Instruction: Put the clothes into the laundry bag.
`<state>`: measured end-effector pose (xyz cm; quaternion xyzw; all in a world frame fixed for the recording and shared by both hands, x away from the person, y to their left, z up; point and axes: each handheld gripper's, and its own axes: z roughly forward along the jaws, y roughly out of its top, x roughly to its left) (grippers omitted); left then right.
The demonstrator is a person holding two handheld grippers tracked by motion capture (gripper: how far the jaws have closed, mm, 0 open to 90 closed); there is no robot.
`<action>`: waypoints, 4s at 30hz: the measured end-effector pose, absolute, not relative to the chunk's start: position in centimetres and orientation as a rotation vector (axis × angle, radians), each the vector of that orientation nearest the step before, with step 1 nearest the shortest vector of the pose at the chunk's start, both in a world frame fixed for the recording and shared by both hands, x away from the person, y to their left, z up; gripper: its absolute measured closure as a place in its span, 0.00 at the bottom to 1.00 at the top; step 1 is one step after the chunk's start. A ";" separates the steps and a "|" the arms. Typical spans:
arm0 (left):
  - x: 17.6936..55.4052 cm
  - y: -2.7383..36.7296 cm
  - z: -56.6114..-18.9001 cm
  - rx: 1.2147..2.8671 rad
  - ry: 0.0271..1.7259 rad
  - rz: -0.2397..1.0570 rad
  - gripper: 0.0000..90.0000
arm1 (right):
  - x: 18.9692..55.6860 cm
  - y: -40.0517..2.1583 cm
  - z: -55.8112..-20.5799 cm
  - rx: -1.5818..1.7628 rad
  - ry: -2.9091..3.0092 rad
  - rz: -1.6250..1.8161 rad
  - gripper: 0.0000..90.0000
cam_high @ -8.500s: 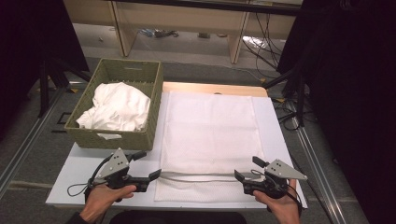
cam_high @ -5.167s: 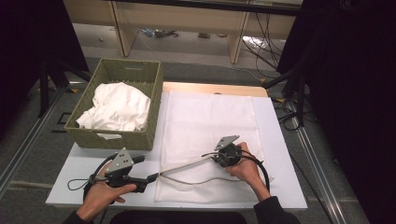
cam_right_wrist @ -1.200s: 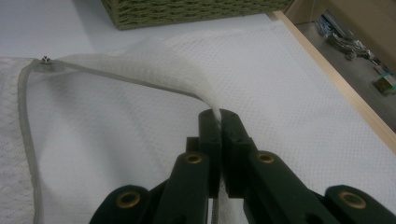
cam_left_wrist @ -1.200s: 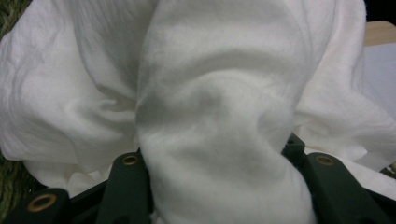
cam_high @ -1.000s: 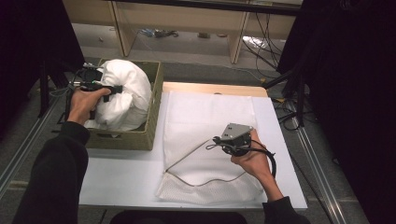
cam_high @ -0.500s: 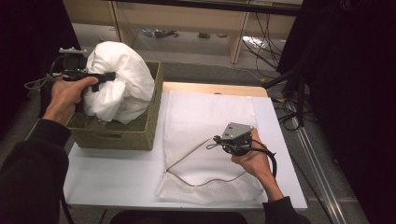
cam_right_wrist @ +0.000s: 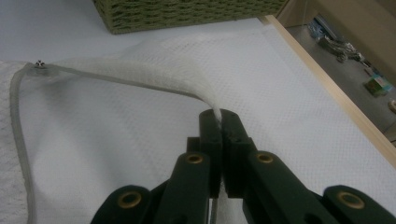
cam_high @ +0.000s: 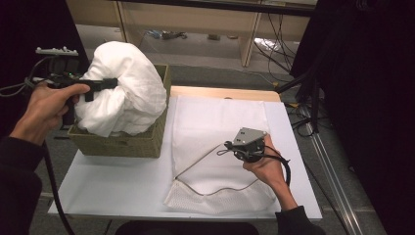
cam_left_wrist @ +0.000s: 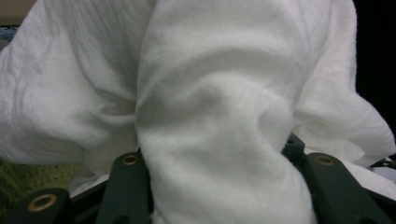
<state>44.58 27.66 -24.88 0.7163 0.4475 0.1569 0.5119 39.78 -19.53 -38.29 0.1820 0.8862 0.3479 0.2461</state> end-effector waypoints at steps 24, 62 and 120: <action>32.1 17.4 -23.1 1.839 0.664 0.037 0.58 | 40.8 -21.4 -37.8 0.599 2.353 0.974 1.00; 35.7 1.8 -41.5 2.123 0.604 -0.370 0.54 | 38.9 -20.7 -35.1 0.476 2.286 1.008 1.00; 42.4 -0.7 -44.4 2.026 0.832 0.071 0.81 | 36.9 -21.3 -35.3 0.456 2.338 0.970 1.00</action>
